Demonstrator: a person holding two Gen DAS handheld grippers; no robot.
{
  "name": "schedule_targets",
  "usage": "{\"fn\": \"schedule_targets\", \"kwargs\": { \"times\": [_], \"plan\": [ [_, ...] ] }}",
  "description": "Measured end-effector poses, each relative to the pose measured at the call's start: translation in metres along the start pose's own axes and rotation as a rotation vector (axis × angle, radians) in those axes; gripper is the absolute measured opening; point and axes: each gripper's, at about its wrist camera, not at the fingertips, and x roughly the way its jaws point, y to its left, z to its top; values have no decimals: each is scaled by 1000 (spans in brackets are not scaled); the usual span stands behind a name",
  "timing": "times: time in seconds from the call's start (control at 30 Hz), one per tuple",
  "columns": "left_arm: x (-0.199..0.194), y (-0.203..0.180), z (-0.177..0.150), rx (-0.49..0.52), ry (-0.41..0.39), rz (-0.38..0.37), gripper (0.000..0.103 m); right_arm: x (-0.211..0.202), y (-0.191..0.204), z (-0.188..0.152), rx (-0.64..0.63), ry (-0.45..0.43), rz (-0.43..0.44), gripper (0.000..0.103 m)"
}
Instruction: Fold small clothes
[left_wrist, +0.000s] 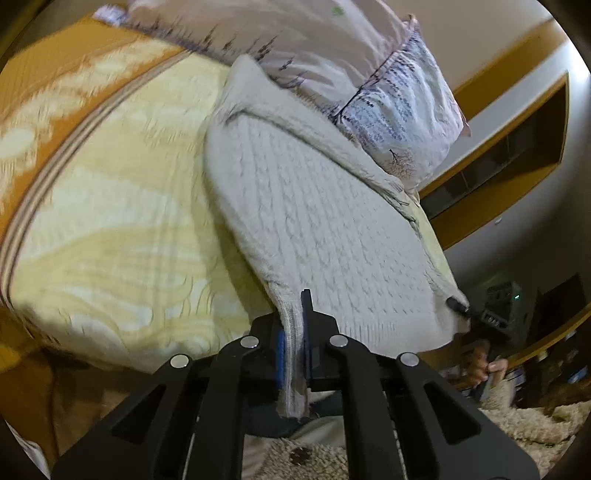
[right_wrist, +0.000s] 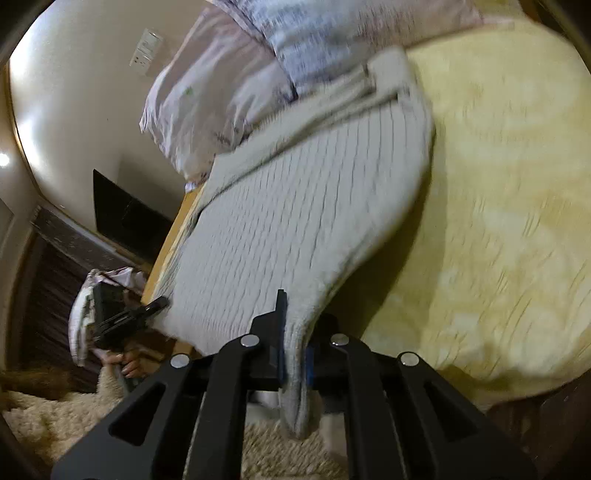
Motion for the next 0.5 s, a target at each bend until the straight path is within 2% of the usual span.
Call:
{"fn": "schedule_targets", "kwargs": {
  "times": [0.23,0.33,0.5],
  "plan": [
    [-10,-19,38,121,-118,106,6,-29,30,30,-171,-250,-145,7],
    [-11,-27,60,161,-179,153,6,-29,40,45,-227,-317,-198,7],
    [-7,-35,103,177,-254,186,5,-20,50,75,-279,-382,-247,7]
  ]
}}
